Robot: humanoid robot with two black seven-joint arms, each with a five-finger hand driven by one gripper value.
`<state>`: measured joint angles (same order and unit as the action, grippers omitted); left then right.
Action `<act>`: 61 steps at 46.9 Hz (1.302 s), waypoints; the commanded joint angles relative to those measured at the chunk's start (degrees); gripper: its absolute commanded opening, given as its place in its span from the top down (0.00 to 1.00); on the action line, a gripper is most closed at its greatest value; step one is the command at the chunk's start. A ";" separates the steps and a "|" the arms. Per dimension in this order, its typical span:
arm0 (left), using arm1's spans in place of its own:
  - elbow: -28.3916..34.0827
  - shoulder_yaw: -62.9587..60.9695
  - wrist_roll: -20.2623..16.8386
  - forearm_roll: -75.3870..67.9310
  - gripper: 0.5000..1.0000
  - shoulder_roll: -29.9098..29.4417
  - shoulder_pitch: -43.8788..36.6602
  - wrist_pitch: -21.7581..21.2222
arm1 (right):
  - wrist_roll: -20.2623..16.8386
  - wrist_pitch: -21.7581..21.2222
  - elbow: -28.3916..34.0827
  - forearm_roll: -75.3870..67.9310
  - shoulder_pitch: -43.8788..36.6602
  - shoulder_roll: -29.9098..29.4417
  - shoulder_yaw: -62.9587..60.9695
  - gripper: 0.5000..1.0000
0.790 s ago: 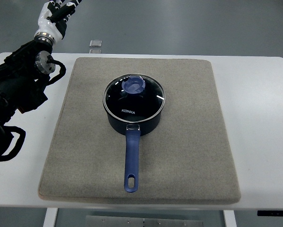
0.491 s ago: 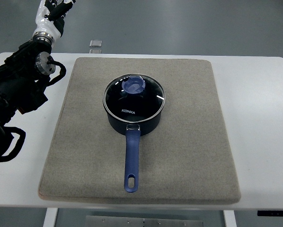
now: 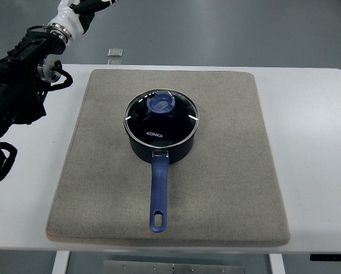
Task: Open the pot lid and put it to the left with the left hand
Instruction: 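Raise the left hand up and over toward the pot lid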
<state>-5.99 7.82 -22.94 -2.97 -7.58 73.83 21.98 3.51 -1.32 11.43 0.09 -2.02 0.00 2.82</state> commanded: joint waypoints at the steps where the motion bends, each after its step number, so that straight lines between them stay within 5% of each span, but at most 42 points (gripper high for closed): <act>1: 0.01 -1.93 0.00 -5.02 0.14 -1.47 2.54 6.30 | 0.00 0.00 0.00 0.00 0.00 0.00 -0.09 0.17; 6: 0.01 -2.55 0.00 -8.79 0.14 -2.53 4.04 13.02 | 0.00 0.00 0.00 0.00 0.00 0.00 0.00 0.17; 32: -0.43 -14.84 0.09 -23.04 0.10 -2.53 12.30 13.02 | 0.00 0.00 0.00 0.00 0.00 0.00 0.00 0.17; 49: -8.86 -21.62 0.17 -24.80 0.10 -5.16 17.13 13.02 | 0.00 0.00 0.00 0.00 0.00 0.00 0.00 0.17; 61: -23.27 -20.92 0.00 -36.57 0.10 -12.10 17.92 13.02 | 0.00 0.00 0.00 0.00 0.00 0.00 0.00 0.17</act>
<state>-24.90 -13.42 -22.90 -36.29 -17.66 91.66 34.99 3.51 -1.32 11.42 0.09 -2.00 0.00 2.82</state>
